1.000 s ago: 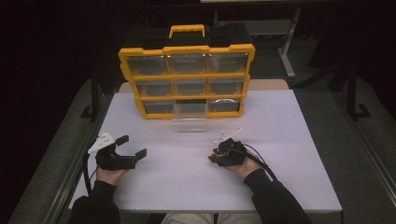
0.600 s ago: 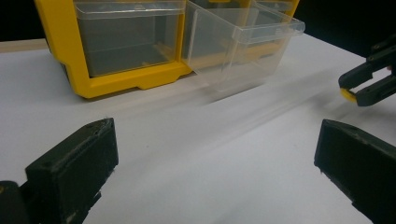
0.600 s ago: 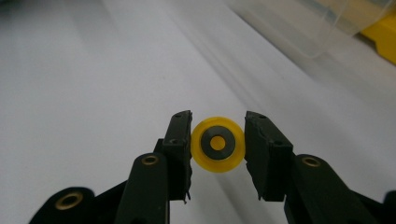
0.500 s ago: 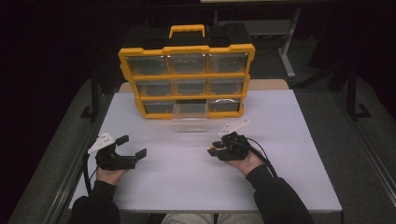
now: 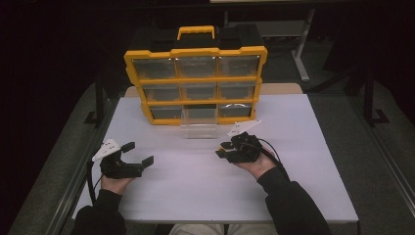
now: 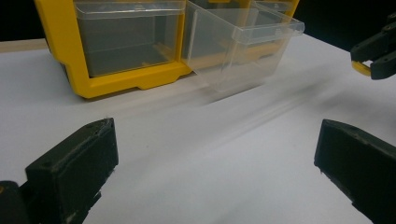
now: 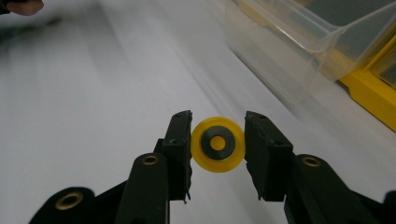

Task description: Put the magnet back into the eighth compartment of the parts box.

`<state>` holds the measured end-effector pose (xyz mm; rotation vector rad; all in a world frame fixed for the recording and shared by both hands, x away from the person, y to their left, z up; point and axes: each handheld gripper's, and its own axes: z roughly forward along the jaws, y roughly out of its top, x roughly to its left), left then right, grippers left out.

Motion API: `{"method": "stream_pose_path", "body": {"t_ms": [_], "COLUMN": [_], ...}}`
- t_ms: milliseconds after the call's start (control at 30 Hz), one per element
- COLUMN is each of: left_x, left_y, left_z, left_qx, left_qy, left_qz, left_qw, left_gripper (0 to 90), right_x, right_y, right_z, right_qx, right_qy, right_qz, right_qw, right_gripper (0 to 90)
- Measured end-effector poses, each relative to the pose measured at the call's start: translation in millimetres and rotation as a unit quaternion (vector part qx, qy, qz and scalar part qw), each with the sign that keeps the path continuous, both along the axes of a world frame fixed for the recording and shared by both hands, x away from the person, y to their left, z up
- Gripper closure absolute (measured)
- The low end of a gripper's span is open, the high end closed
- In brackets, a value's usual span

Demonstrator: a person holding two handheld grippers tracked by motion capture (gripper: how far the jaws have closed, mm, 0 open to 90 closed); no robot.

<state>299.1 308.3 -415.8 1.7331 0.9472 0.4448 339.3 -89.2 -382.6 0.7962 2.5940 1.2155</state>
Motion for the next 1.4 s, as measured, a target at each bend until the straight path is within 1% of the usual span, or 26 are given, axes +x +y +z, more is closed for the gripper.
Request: {"method": "stream_pose_path", "body": {"t_ms": [133,467,567,800,1233,1400], "left_x": [0.0,0.0,0.0,0.1,0.2,0.1], "left_y": [0.0,0.0,-0.1,-0.1,-0.1,-0.3], "left_z": [0.0,0.0,0.1,0.0,0.0,-0.1], "left_qx": [0.0,0.0,0.001,0.001,0.0,0.001], "left_qy": [-0.001,0.0,-0.001,0.0,0.001,0.001], "left_qz": [-0.001,0.0,-0.001,-0.001,-0.001,-0.003], "left_qw": [1.0,1.0,1.0,1.0,1.0,1.0], "left_gripper": [0.0,0.0,0.0,0.0,0.0,0.0], "right_x": [1.4,5.0,7.2,14.1,24.0,29.1], "right_y": [-0.8,-0.2,0.5,1.3,6.6,10.3], "right_z": [5.6,15.3,17.8,24.2,43.1,47.5], "right_qx": [0.005,0.005,0.004,0.009,0.019,0.013], "right_qy": [-0.003,-0.007,-0.009,-0.009,-0.023,-0.022], "right_qz": [0.0,-0.001,-0.002,-0.008,-0.009,-0.012], "right_qw": [1.0,1.0,0.9999,0.9999,0.9995,0.9996], "right_gripper": [61.6,61.6,61.6,61.7,61.7,61.7]}}
